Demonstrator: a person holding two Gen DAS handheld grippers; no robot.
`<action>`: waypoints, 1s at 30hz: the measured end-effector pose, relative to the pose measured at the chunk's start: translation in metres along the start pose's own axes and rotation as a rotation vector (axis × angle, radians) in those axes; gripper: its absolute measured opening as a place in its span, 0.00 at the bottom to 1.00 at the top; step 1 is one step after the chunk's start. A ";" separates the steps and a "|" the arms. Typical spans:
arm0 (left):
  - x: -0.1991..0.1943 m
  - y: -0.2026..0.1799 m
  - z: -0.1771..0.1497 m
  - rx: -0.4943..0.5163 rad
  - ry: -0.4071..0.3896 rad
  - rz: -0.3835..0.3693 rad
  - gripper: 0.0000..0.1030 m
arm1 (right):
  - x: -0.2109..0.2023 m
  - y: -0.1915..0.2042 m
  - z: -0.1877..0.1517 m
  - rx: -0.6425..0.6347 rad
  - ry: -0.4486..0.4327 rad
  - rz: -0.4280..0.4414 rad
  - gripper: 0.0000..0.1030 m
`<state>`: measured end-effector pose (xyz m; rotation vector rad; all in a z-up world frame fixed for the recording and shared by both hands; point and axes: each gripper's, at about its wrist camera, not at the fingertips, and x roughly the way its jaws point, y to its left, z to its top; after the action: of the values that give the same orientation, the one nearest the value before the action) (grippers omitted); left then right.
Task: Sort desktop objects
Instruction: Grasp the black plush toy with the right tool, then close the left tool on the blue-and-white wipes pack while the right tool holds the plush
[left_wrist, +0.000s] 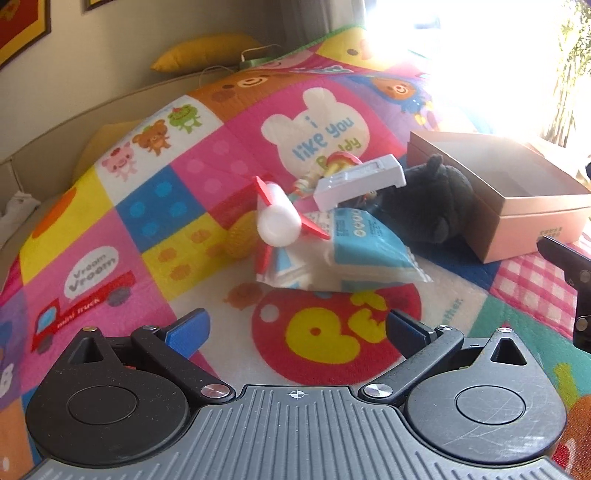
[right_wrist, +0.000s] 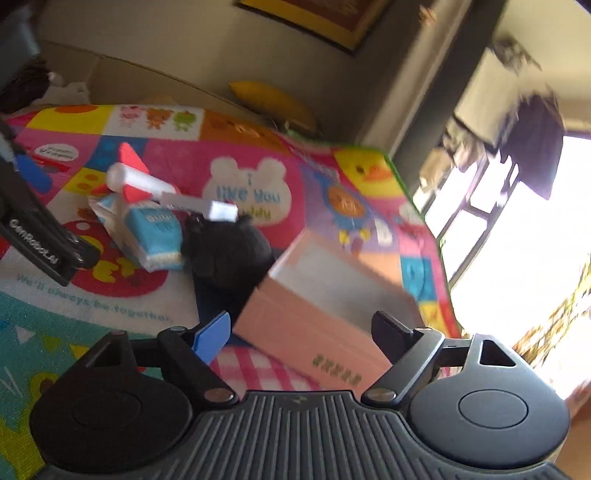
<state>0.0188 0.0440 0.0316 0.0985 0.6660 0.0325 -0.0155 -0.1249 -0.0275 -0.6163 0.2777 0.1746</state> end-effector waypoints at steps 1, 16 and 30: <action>0.001 0.004 0.001 -0.011 -0.001 -0.002 1.00 | 0.004 0.008 0.011 -0.076 -0.034 0.007 0.77; 0.014 0.045 0.001 -0.116 0.039 -0.009 1.00 | 0.118 0.076 0.048 -0.413 0.044 0.127 0.59; 0.007 -0.008 0.004 -0.014 0.007 -0.124 1.00 | 0.014 -0.077 -0.032 0.652 0.313 0.452 0.61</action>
<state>0.0268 0.0362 0.0299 0.0433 0.6772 -0.0816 0.0103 -0.2043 -0.0150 0.0804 0.7411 0.4017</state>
